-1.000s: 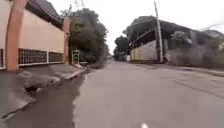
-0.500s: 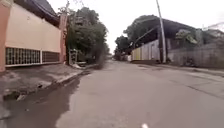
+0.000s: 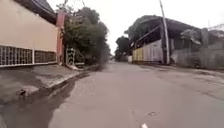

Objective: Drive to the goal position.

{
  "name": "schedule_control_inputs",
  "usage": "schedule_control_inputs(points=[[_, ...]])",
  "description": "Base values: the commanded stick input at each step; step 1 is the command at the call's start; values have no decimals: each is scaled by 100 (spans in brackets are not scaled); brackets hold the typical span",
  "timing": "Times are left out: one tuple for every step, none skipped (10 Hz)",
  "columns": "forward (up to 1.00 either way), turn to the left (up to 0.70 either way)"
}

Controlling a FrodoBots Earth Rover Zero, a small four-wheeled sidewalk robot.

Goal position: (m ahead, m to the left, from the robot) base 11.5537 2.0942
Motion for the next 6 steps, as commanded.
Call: schedule_control_inputs(points=[[100, 0], [100, 0], [100, 0], [100, 0], [100, 0], [100, 0]])
